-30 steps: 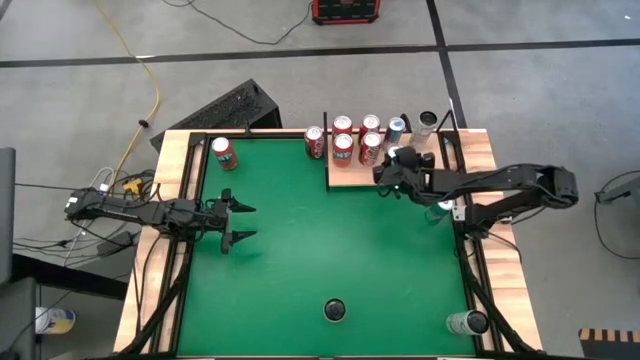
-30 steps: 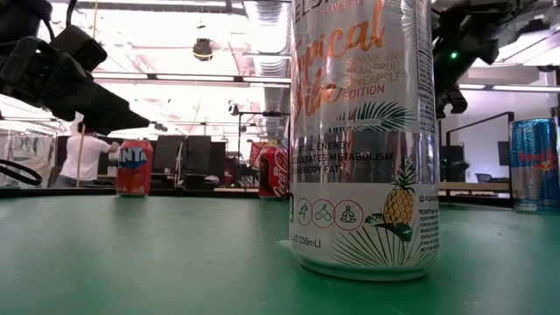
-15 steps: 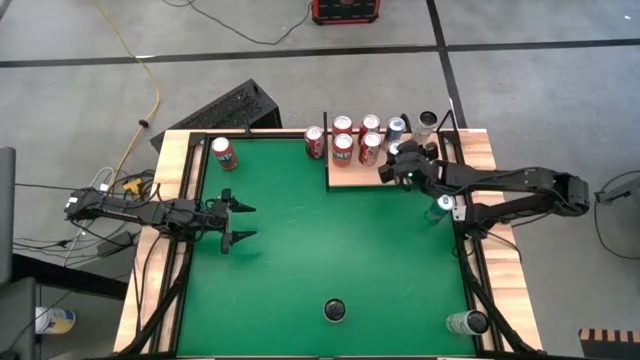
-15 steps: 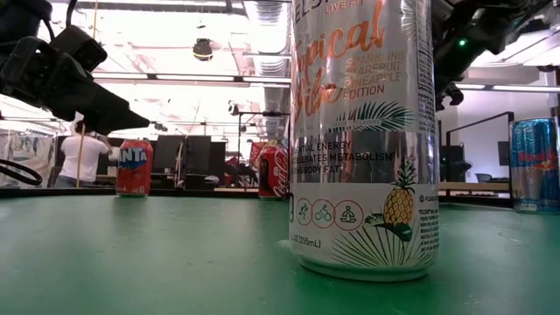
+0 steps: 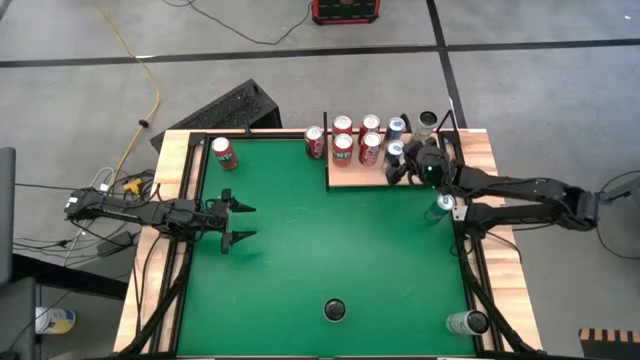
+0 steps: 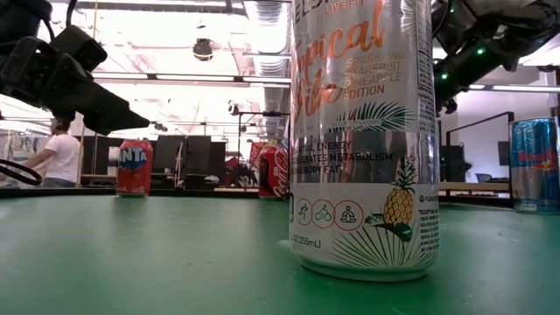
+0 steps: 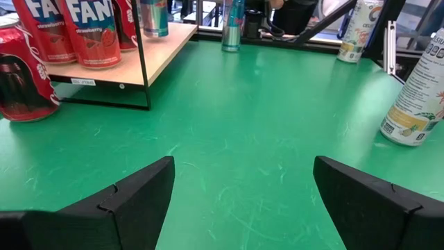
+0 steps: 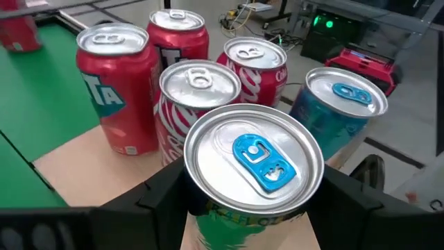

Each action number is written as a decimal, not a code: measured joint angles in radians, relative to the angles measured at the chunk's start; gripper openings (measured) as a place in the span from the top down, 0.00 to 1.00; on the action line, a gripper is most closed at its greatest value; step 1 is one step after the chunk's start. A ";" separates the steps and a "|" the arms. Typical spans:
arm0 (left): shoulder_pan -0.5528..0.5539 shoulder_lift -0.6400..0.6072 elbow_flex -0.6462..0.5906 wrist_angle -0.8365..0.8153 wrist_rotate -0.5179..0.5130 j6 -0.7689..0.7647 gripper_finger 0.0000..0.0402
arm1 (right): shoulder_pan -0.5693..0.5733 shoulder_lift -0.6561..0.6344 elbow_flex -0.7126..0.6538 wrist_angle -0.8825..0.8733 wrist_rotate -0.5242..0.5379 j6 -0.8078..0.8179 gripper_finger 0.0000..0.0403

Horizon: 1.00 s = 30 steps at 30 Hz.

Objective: Place canned beverage on shelf
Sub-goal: Put the left blue soda can on the shelf aligned with the other blue soda can

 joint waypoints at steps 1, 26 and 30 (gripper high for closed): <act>0.000 0.000 0.000 0.000 0.000 0.000 0.18 | -0.011 0.002 0.000 0.002 -0.014 -0.001 0.35; 0.000 0.000 0.000 0.000 0.000 0.000 0.18 | -0.151 0.019 0.002 -0.001 -0.237 -0.132 0.30; 0.000 0.000 0.000 0.000 0.000 0.000 0.18 | -0.150 0.018 0.002 -0.005 -0.237 -0.139 0.24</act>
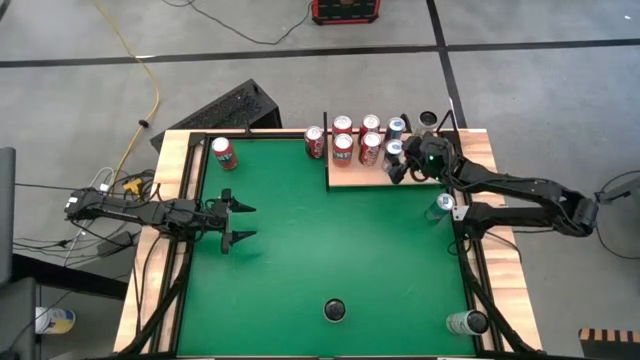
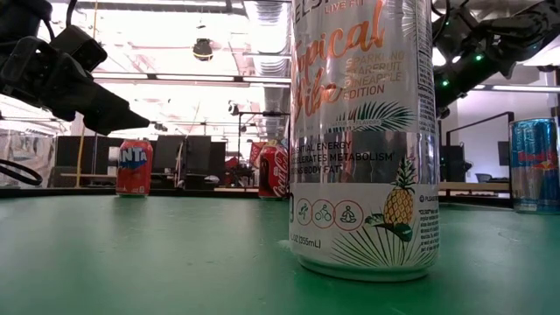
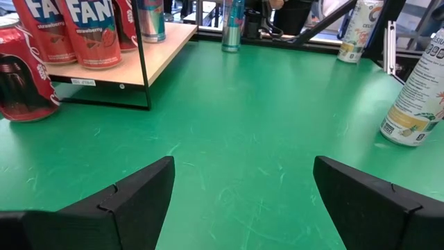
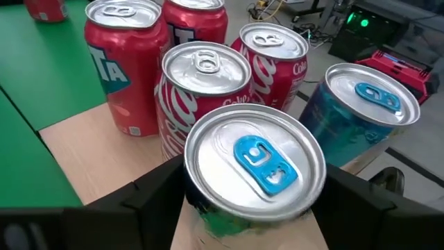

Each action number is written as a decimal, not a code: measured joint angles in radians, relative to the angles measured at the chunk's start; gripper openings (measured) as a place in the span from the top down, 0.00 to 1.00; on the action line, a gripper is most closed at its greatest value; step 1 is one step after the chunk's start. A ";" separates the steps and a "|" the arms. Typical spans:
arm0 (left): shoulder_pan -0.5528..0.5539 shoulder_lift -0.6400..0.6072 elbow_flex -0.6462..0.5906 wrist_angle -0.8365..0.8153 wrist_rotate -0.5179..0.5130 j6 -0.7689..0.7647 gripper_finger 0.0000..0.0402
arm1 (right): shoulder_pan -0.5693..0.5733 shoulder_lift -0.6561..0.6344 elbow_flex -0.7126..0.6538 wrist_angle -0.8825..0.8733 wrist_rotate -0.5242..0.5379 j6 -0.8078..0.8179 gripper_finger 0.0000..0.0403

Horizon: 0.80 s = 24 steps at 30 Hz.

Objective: Place canned beverage on shelf
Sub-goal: Put the left blue soda can on the shelf aligned with the other blue soda can

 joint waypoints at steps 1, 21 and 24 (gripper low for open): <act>0.000 0.000 0.000 0.000 0.000 0.000 0.18 | 0.001 0.000 0.000 -0.004 0.000 -0.001 0.23; 0.000 0.000 0.000 0.000 0.000 0.000 0.18 | 0.024 -0.091 0.111 -0.225 0.008 -0.011 0.20; 0.000 0.000 0.000 0.000 0.000 0.000 0.18 | 0.057 -0.109 0.167 -0.310 0.004 0.013 0.20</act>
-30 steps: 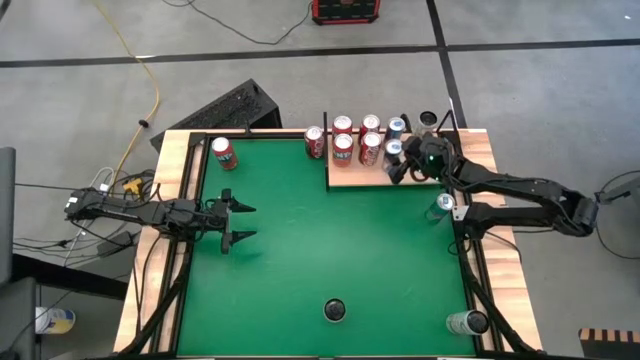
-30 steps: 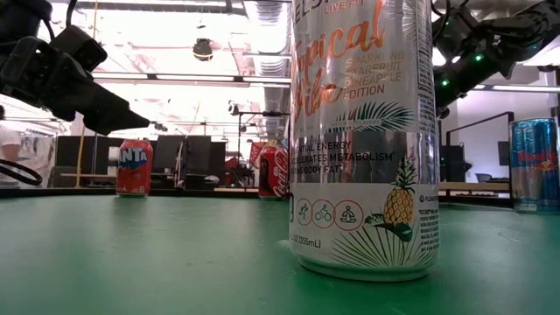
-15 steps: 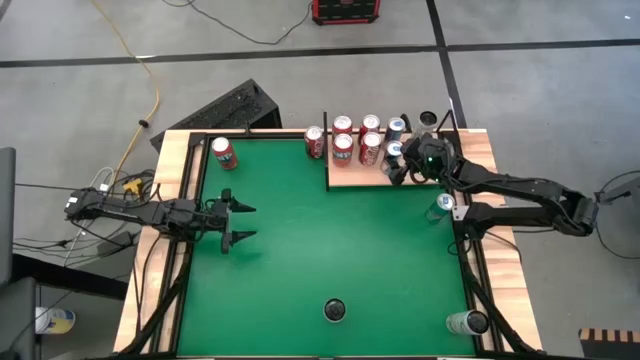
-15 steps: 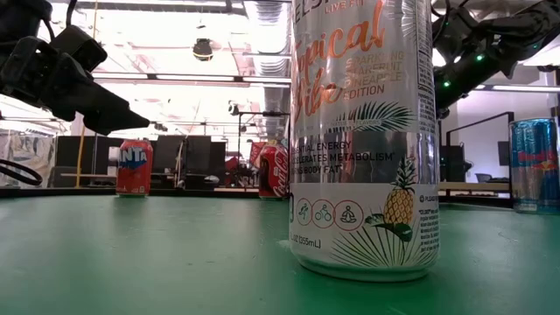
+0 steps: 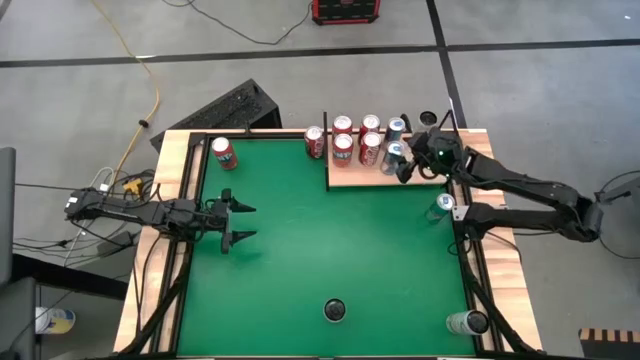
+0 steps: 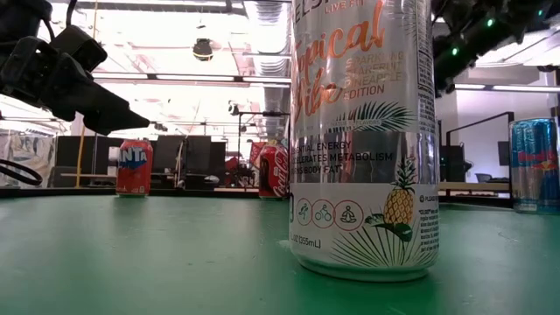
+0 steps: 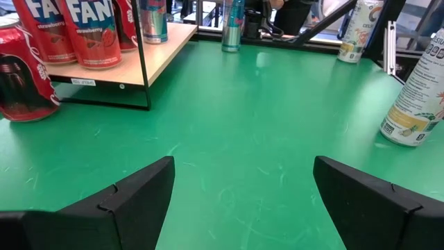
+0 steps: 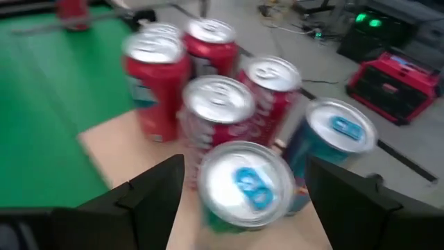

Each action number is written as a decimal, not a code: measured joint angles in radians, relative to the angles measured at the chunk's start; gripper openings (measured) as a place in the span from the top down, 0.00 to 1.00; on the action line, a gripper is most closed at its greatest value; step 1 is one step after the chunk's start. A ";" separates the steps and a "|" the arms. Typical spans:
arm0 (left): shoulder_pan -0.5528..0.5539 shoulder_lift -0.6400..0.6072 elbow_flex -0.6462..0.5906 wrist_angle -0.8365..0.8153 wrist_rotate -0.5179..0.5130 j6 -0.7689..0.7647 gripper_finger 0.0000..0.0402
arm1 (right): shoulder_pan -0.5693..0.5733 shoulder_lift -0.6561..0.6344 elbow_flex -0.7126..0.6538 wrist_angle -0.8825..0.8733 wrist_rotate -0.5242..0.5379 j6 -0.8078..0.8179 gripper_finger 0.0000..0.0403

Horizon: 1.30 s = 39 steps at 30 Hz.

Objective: Place canned beverage on shelf
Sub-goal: Put the left blue soda can on the shelf aligned with the other blue soda can

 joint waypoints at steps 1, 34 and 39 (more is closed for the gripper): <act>0.000 0.000 0.000 0.000 0.000 0.000 0.18 | 0.019 -0.004 0.018 -0.024 -0.009 0.003 0.20; 0.000 0.000 0.000 0.000 0.000 0.000 0.18 | 0.110 0.144 0.009 -0.138 -0.023 0.080 0.96; 0.000 0.000 0.000 0.000 0.000 0.000 0.18 | 0.063 0.144 0.009 -0.135 -0.023 0.073 0.94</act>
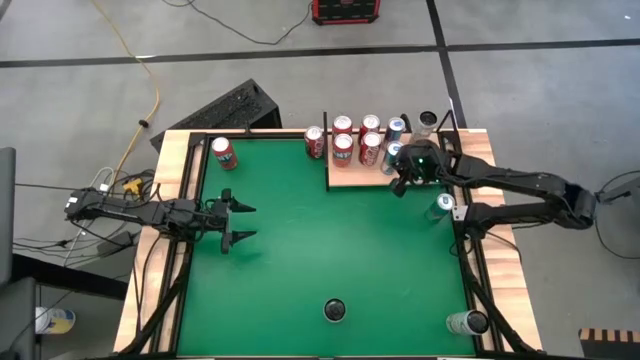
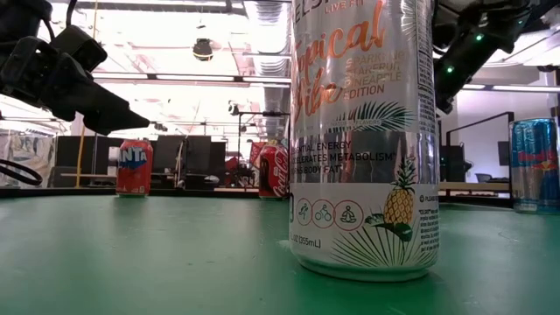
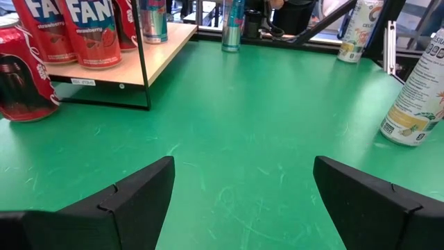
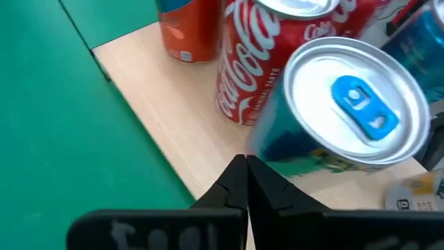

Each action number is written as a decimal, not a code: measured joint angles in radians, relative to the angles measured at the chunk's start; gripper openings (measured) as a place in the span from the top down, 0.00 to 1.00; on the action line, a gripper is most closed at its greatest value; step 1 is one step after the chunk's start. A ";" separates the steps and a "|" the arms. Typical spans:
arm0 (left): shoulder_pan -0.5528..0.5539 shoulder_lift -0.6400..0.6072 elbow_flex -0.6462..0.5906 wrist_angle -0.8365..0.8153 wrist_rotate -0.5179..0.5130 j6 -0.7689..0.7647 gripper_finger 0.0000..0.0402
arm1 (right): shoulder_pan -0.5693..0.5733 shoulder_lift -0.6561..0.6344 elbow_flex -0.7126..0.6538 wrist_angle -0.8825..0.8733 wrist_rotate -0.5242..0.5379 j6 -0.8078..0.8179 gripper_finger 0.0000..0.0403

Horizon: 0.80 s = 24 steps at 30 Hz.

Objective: Place canned beverage on shelf
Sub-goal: Put the left blue soda can on the shelf aligned with the other blue soda can

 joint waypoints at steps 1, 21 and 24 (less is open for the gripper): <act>0.000 0.000 0.000 0.000 0.000 0.000 0.18 | -0.006 0.000 0.000 0.001 0.000 -0.003 0.95; 0.000 0.000 0.000 0.000 0.000 0.000 0.18 | -0.102 0.000 0.000 0.040 -0.006 -0.055 0.95; 0.000 0.000 0.000 0.000 0.000 0.000 0.18 | -0.118 0.000 0.000 0.041 -0.005 -0.055 0.95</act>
